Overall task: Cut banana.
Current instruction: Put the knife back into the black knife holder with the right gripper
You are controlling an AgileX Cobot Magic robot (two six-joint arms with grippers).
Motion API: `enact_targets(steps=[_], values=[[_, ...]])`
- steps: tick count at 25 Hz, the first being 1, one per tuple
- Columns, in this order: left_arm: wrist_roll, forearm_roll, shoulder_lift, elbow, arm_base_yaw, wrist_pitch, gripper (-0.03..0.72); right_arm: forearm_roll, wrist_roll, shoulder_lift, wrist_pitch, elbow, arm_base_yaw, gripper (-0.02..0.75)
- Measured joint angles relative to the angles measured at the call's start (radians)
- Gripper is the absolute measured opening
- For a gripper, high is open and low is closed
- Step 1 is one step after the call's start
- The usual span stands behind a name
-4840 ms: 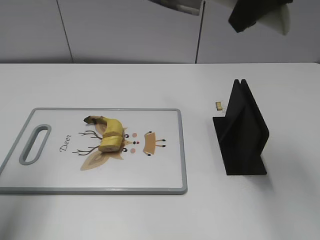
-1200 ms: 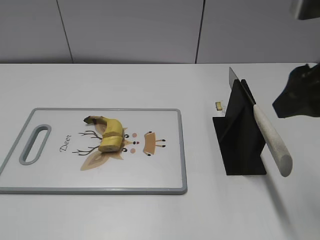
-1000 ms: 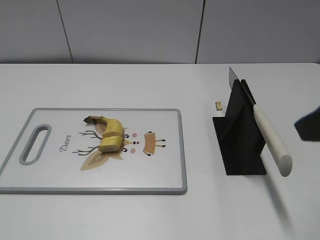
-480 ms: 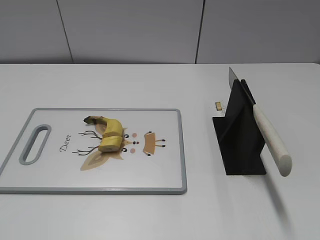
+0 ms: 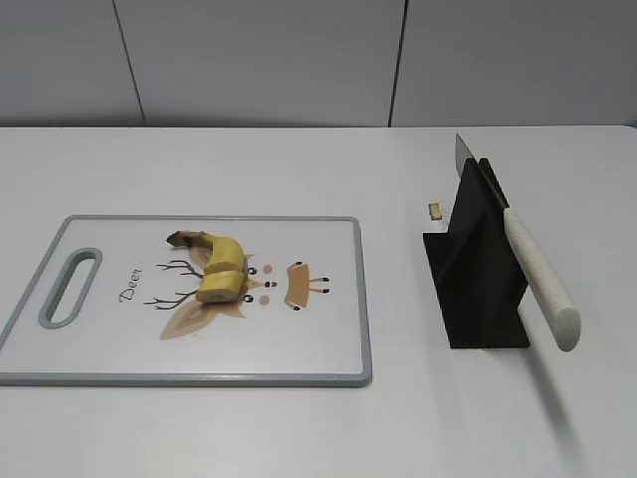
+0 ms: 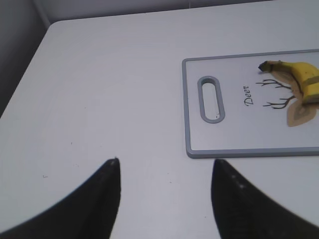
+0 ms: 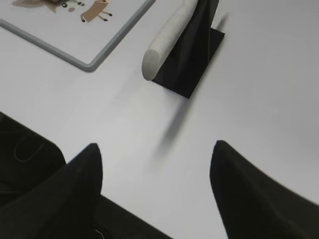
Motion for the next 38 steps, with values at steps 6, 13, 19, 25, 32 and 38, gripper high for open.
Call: enact_targets(steps=[6, 13, 19, 25, 32, 38], values=[[0.000, 0.000, 0.000, 0.000, 0.000, -0.001, 0.553, -0.001, 0.001, -0.108, 0.002, 0.000, 0.000, 0.526], [0.000, 0.000, 0.000, 0.000, 0.000, -0.001, 0.553, 0.002, 0.001, -0.178, 0.005, 0.000, -0.004, 0.527], [0.000, 0.001, 0.000, 0.000, 0.000, -0.001, 0.553, 0.016, 0.001, -0.178, 0.006, 0.002, -0.108, 0.526], [0.000, 0.001, 0.000, 0.000, 0.000, -0.001, 0.553, 0.017, 0.001, -0.178, 0.006, 0.003, -0.302, 0.526], [0.000, 0.001, 0.000, 0.000, 0.000, -0.001, 0.553, 0.018, 0.001, -0.178, 0.006, 0.003, -0.389, 0.526], [0.000, 0.001, 0.000, 0.000, 0.000, -0.001, 0.553, 0.018, 0.001, -0.178, 0.006, 0.003, -0.391, 0.526]])
